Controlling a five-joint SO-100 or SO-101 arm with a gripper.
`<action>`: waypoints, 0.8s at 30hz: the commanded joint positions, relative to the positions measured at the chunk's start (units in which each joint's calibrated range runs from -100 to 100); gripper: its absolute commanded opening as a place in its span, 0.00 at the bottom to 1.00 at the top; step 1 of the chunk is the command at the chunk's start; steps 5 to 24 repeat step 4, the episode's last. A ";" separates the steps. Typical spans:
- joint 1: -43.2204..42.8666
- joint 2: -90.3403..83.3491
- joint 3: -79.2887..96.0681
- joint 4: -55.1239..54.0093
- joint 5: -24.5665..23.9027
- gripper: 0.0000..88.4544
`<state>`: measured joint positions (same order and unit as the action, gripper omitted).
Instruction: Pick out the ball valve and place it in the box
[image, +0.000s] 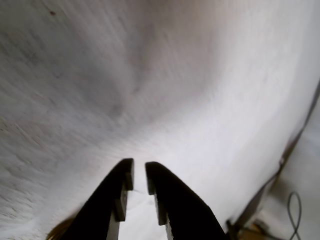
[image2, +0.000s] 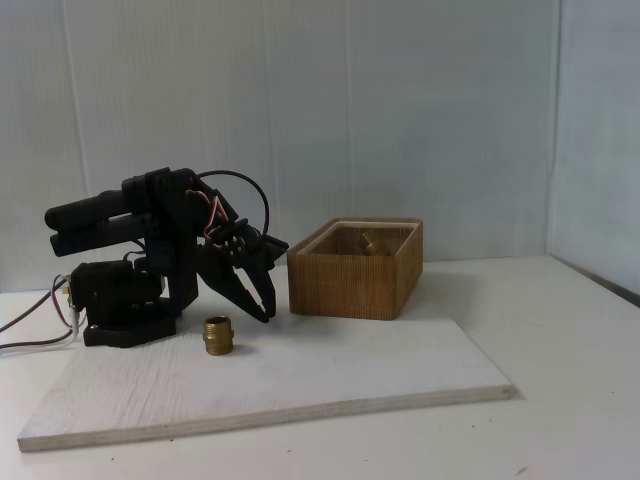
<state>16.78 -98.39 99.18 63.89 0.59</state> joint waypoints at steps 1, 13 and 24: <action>0.34 -0.08 0.37 0.21 0.29 0.02; 0.34 -0.08 0.37 0.21 0.29 0.02; 0.34 -0.08 0.37 0.21 0.29 0.02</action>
